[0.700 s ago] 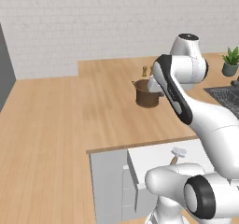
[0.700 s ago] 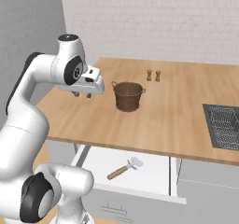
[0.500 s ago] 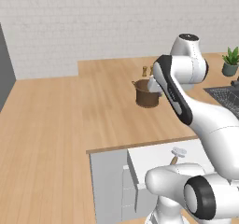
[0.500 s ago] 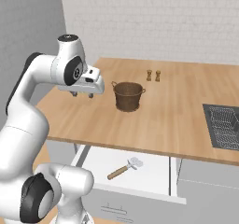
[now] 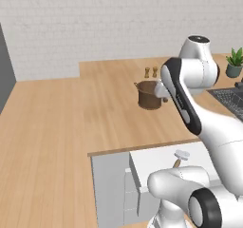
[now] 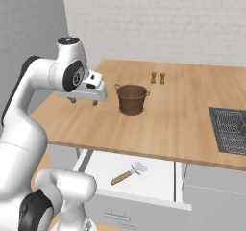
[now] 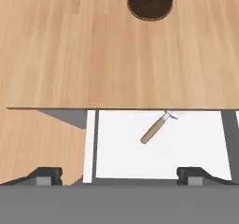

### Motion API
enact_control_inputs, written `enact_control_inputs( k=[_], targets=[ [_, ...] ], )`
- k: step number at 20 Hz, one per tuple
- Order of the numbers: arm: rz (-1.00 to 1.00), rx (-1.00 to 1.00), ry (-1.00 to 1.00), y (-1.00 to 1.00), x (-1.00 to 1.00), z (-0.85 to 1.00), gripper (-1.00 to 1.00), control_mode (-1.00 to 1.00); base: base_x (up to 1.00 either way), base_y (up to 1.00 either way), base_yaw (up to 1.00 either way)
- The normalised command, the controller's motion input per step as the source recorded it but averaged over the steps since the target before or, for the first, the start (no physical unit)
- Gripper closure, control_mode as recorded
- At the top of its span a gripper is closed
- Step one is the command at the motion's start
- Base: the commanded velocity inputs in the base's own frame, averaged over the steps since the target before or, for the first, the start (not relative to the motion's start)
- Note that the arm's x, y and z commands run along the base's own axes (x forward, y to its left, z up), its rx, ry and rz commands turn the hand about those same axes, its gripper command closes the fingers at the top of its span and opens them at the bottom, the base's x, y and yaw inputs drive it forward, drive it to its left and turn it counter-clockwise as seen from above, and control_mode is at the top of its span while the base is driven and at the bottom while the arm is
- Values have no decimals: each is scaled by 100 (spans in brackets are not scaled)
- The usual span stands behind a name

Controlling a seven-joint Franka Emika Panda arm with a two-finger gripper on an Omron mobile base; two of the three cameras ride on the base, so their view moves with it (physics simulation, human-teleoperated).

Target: Pick the pizza cutter from the drawer and place it on the counter.

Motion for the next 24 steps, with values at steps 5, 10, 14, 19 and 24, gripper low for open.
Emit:
enact_control_inputs(
  k=[5, 10, 14, 19, 24],
  targets=[
    [0, 0, 0, 0, 0, 0, -100, 100, -82, 20, 0],
    [0, 0, 0, 0, 0, 0, -100, 100, -57, 79, -4],
    [0, 0, 0, 0, 0, 0, -100, 100, -14, 82, -45],
    [0, 0, 0, 0, 0, 0, -100, 100, 0, 88, -61],
    [0, 0, 0, 0, 0, 0, -100, 100, 0, 98, -53]
  ],
)
